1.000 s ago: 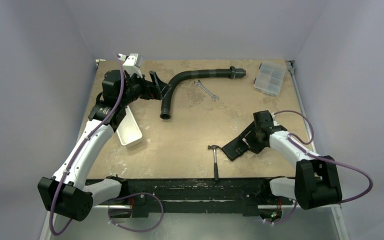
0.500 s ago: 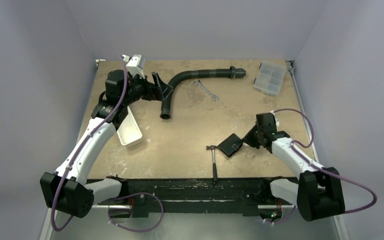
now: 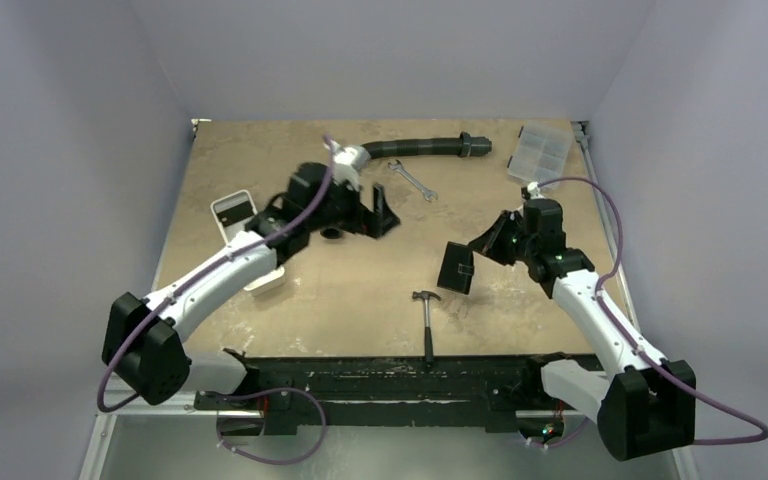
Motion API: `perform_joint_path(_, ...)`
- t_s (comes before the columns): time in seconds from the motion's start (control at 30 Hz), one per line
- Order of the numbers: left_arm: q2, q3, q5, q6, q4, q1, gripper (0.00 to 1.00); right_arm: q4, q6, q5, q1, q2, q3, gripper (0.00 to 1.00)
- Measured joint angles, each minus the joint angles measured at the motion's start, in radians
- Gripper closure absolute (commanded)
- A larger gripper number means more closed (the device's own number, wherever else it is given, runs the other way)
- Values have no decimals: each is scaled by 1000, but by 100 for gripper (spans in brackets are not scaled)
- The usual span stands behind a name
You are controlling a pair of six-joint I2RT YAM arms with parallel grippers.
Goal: Put the credit cards into the card holder
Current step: Open the card holder at the center of the board.
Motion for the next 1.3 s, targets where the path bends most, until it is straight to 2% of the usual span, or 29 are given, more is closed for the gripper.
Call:
perform_joint_path(0.1, 6, -24, -150, 24, -3, -233, 0, -19, 34, -26, 5, 0, 53, 100)
perform_joint_path(0.23, 37, -37, -488, 93, 5, -556, 4, -30, 142, -56, 6, 0, 80, 100)
perform_joint_path(0.37, 154, -17, -820, 204, 29, -780, 2, -23, 312, -112, 6, -2, 42, 100)
perform_joint_path(0.53, 325, -3, -1083, 328, 63, -909, 0, -35, 491, -140, 7, -31, -44, 100)
perform_joint_path(0.83, 507, 13, -1265, 428, 138, -919, 1, -18, 673, -179, 7, -92, -92, 100)
perform_joint_path(0.93, 526, 32, -1327, 431, 154, -920, 13, -18, 701, -182, 7, -105, -96, 100)
perform_joint_path(0.97, 530, 41, -1352, 432, 159, -920, 23, -18, 707, -183, 7, -111, -96, 100)
perform_joint_path(1.03, 531, 54, -1392, 429, 169, -919, 53, -16, 716, -183, 7, -122, -101, 100)
perform_joint_path(1.07, 531, 60, -1407, 422, 172, -919, 71, -16, 720, -183, 7, -129, -105, 100)
perform_joint_path(1.1, 531, 66, -1418, 413, 173, -917, 80, -16, 722, -183, 7, -134, -107, 94)
perform_joint_path(1.13, 531, 71, -1426, 403, 165, -914, 89, -14, 723, -184, 7, -138, -109, 84)
perform_joint_path(1.17, 528, 74, -1425, 392, 151, -912, 97, -10, 716, -187, 7, -140, -109, 68)
perform_joint_path(1.2, 519, 75, -1408, 372, 126, -907, 100, -2, 703, -190, 7, -139, -109, 50)
perform_joint_path(1.23, 504, 75, -1383, 349, 94, -900, 100, 11, 680, -195, 8, -138, -109, 35)
perform_joint_path(1.3, 459, 69, -1286, 301, 34, -864, 100, 49, 603, -213, 9, -137, -108, 22)
